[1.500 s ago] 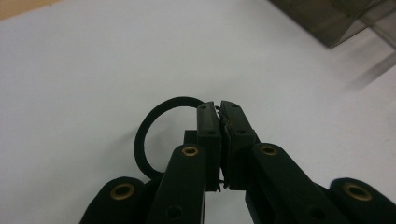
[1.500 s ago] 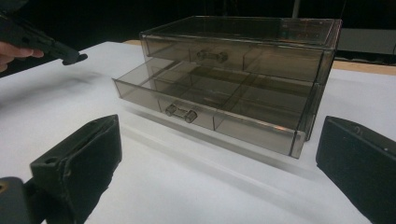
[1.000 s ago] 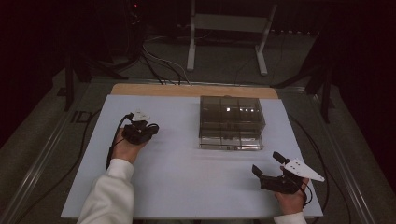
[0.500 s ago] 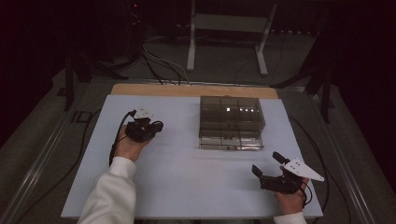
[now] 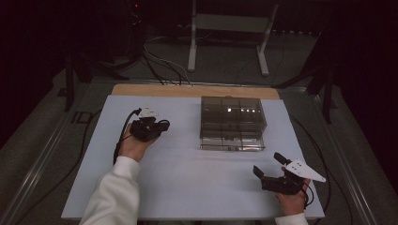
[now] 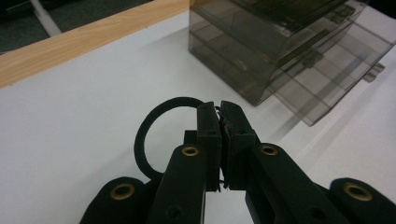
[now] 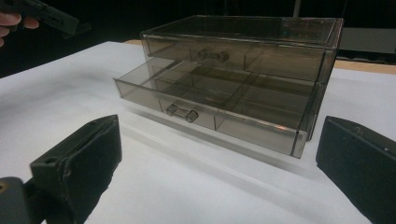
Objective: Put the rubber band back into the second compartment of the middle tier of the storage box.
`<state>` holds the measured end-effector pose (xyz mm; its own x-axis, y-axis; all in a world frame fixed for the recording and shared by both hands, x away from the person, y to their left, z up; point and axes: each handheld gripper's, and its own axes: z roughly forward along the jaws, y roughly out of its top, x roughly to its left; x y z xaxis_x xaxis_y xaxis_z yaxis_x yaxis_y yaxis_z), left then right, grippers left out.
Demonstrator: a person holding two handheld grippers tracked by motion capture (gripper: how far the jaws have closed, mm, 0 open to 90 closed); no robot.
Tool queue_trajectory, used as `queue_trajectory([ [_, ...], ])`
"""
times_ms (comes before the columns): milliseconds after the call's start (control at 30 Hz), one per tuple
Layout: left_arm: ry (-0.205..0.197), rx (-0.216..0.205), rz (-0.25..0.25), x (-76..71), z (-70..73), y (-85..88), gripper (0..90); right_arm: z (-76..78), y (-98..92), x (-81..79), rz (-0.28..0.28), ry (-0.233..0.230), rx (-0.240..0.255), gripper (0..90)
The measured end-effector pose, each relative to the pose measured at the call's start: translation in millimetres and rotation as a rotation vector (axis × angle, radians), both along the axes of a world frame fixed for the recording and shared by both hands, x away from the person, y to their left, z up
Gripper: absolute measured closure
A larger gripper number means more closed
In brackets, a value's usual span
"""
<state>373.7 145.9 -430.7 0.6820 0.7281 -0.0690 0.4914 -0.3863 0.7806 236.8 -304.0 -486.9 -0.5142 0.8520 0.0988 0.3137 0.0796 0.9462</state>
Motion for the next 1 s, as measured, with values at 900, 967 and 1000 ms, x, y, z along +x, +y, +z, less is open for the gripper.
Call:
queue_trajectory([
  [900, -0.041, -0.024, -0.109, -2.9, 18.6, -39.4, 88.4, 0.1, -0.1, 0.0, 0.001, -0.001, 0.000, 0.9],
  [967, -0.041, -0.025, -0.116, -3.1, 19.5, -41.8, 88.4, 0.1, 0.0, -0.1, 0.001, 0.000, 0.000, 0.9],
  [1000, -0.044, -0.023, -0.120, -3.1, 20.0, -43.0, 88.4, 0.1, 0.0, -0.1, 0.001, 0.000, 0.000, 0.9],
])
